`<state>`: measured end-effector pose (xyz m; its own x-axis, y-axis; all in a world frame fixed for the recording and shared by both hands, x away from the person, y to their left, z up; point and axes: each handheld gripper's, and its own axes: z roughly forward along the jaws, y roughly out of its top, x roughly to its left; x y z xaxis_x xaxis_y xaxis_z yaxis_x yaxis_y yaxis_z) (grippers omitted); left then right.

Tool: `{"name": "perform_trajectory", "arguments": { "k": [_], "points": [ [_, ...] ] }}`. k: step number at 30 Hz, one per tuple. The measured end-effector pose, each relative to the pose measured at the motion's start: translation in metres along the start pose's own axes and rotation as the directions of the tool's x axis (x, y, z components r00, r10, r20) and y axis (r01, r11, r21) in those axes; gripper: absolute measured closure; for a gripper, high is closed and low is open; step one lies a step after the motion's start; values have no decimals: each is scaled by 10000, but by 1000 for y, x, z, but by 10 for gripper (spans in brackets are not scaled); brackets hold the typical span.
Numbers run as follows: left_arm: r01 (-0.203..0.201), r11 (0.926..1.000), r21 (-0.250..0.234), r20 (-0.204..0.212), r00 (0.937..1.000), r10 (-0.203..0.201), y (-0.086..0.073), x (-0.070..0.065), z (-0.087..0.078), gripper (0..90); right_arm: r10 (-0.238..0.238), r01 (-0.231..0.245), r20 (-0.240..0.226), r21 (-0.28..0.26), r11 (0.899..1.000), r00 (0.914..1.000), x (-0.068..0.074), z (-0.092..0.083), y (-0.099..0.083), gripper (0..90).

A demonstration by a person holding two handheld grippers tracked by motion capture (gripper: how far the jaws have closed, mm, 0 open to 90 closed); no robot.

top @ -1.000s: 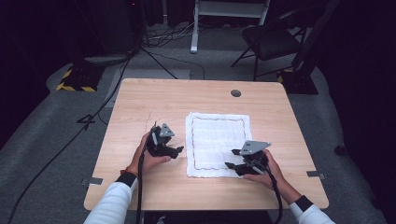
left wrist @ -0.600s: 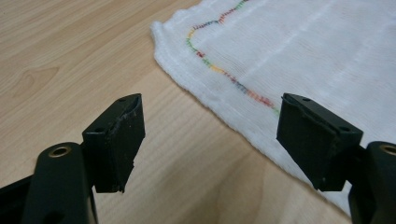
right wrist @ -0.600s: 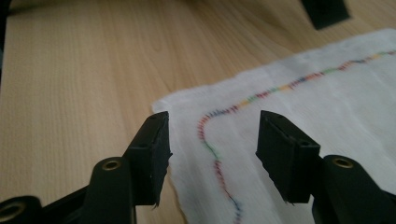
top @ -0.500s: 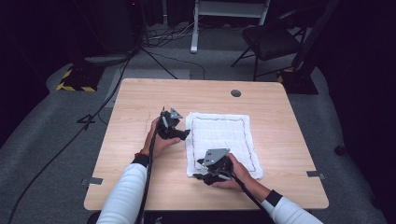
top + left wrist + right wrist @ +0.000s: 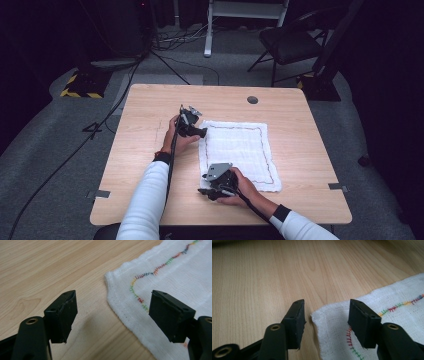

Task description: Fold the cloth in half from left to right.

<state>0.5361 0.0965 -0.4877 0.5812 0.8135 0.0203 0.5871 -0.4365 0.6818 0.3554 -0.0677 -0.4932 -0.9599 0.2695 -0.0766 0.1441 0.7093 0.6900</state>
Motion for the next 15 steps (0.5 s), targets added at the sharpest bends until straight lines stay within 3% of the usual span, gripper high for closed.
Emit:
{"name": "perform_trajectory", "arguments": {
  "k": [6,8,11,13,15],
  "points": [
    [353,9992,161,-44,9994,-353,3,-1,13,231,141,-144,167,152,9998,9998,-4,-5,-3,697],
    [399,9990,176,332,9986,-405,3,1,14,254,197,-203,284,218,9996,9994,-4,-6,-3,751],
    [287,9996,85,688,9972,-292,2,2,12,371,202,-214,421,270,9994,9989,-5,-6,-3,810],
    [80,9999,68,974,9952,-87,2,3,10,524,209,-222,453,293,9993,9988,-6,-7,-3,823],
    [-90,9999,80,1260,9920,79,1,4,9,619,196,-211,495,298,9993,9986,-5,-7,-3,830]
  ]
}}
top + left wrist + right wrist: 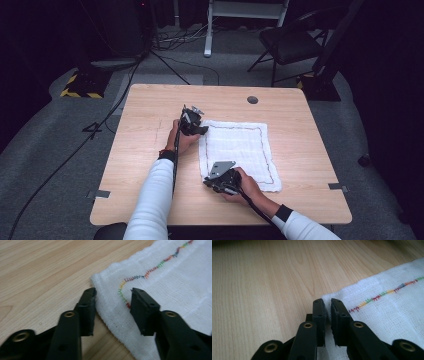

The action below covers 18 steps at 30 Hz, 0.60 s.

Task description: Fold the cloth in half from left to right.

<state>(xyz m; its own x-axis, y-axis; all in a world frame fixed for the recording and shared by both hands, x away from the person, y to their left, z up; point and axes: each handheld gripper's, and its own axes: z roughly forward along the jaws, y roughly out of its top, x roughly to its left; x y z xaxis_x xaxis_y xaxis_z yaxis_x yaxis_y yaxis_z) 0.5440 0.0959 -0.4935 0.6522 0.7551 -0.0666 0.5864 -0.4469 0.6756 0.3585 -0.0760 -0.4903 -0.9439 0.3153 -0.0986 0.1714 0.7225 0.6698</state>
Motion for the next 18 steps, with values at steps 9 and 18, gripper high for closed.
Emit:
{"name": "perform_trajectory", "arguments": {
  "k": [9,18],
  "points": [
    [-325,9994,91,354,9989,321,-3,2,-8,858,-31,31,-71,4,10000,10000,0,0,1,848],
    [-288,9995,-144,301,9991,292,-15,14,-34,863,-292,289,-219,-161,9995,9993,10,1,10,852]
  ]
}}
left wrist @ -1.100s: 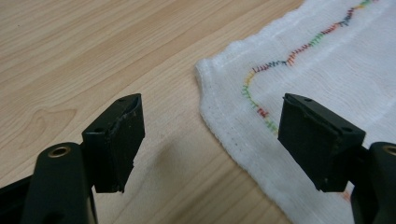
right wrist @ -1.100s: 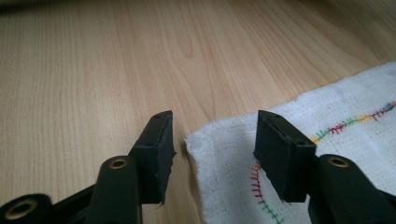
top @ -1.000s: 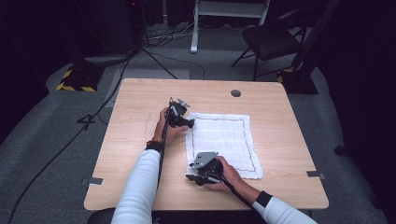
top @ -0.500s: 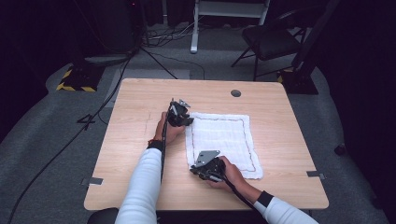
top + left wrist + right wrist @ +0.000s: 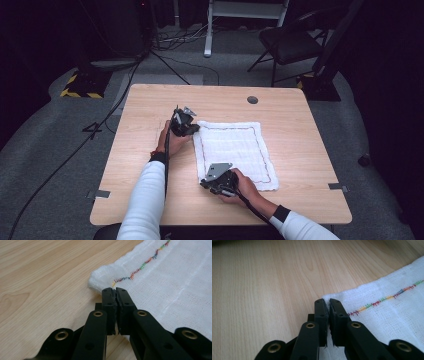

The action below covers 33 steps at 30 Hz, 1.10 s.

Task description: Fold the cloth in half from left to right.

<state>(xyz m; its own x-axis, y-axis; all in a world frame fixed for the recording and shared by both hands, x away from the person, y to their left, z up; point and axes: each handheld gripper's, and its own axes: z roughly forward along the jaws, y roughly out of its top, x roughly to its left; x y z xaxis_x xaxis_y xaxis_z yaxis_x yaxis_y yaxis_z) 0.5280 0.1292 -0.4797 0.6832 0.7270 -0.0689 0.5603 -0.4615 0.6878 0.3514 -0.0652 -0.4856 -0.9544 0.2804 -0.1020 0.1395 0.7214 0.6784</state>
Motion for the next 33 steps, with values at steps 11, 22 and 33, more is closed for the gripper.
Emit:
{"name": "perform_trajectory", "arguments": {
  "k": [11,22,33],
  "points": [
    [-75,9991,-418,-104,9999,70,-9,10,-33,864,-294,289,-112,-459,9985,9995,7,1,22,855],
    [-412,9967,-699,127,9990,422,21,-12,-21,868,488,-458,233,-1139,9924,9985,-11,-43,5,855],
    [-992,9910,-901,415,9938,1032,57,-50,0,868,957,-850,764,-1321,9876,9925,-19,-87,-30,854]
  ]
}}
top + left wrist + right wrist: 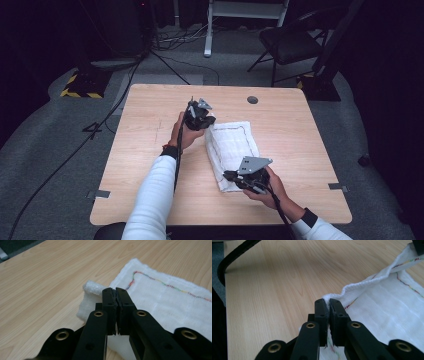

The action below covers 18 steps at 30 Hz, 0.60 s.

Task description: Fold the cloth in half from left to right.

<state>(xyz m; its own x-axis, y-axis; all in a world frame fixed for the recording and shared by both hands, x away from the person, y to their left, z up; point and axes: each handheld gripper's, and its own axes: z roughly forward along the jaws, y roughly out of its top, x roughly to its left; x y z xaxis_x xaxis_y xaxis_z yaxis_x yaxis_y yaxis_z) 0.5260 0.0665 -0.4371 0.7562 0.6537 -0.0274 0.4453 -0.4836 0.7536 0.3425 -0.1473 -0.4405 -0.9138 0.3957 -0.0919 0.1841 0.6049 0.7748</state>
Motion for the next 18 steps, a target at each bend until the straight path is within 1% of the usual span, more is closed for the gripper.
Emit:
{"name": "perform_trajectory", "arguments": {
  "k": [1,4,12,18],
  "points": [
    [23,10000,-47,27,10000,-23,2,-4,3,868,25,-25,75,11,10000,10000,-1,-3,-3,854],
    [-125,9999,-16,128,9998,126,8,-11,12,868,32,-34,258,96,9999,9997,-3,-10,-10,854],
    [-209,9997,-130,214,9995,212,18,-22,26,869,430,-431,697,0,9991,9966,-13,-32,-24,854],
    [-303,9994,-167,403,9987,309,24,-30,36,868,616,-633,1022,139,9979,9929,-18,-44,-36,854]
  ]
}}
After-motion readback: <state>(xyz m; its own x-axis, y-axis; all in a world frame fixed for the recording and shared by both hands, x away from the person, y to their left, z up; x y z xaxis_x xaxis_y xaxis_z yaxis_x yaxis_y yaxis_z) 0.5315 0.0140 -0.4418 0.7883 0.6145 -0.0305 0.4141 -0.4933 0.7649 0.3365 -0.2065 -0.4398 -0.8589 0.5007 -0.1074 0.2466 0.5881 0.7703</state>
